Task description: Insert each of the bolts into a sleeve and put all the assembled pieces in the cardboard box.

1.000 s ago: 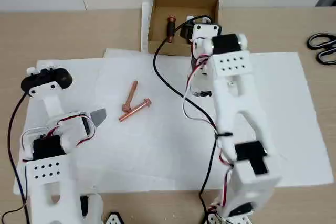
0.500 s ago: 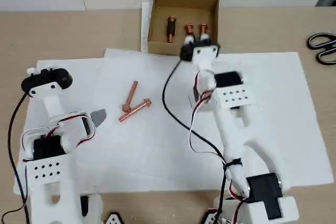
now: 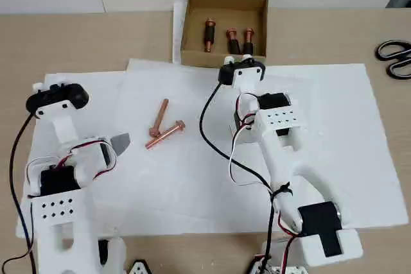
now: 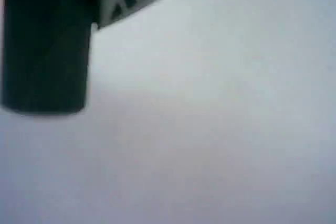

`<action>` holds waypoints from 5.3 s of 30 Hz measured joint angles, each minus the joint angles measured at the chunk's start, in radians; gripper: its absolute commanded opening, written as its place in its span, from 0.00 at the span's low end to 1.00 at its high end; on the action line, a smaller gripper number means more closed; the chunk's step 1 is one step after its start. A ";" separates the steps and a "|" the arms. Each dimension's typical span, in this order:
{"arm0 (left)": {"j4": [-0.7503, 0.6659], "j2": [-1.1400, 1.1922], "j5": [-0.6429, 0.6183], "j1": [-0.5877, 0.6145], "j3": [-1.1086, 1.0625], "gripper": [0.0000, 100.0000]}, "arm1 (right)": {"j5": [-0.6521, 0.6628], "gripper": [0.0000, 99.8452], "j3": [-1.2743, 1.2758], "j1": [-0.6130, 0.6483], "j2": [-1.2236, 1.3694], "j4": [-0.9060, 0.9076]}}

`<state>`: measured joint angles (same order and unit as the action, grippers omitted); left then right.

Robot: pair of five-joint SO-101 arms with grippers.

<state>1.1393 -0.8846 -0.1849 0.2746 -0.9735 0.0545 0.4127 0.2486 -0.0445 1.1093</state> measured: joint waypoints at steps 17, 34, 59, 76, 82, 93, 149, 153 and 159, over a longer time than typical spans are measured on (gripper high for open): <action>0.000 0.000 0.000 0.000 0.000 0.32 | 0.000 0.13 0.000 0.006 0.000 0.000; 0.000 0.000 0.000 0.000 0.000 0.32 | 0.000 0.13 0.107 0.035 0.002 -0.055; 0.041 0.000 0.006 0.000 0.006 0.32 | 0.038 0.01 0.066 0.026 0.072 -0.041; 0.354 0.394 0.230 -0.249 0.571 0.32 | 0.129 0.00 -0.075 -0.054 -0.402 0.328; 0.359 0.776 0.247 -0.322 0.793 0.32 | 0.129 0.00 -0.075 -0.095 -0.408 0.347; 0.261 1.013 0.548 -0.433 0.838 0.32 | 0.129 0.00 -0.075 -0.114 -0.408 0.350; 0.315 1.237 0.652 -0.565 0.991 0.13 | 0.129 0.00 -0.055 -0.115 -0.408 0.328; 0.324 1.237 0.703 -0.557 0.991 0.13 | 0.129 0.00 -0.055 -0.115 -0.408 0.328; 0.284 1.240 0.749 -0.542 0.991 0.13 | 0.129 0.00 -0.055 -0.115 -0.408 0.328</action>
<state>1.4231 0.3552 0.5639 -0.2670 0.0176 0.1834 0.3575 0.1335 -0.4526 1.4377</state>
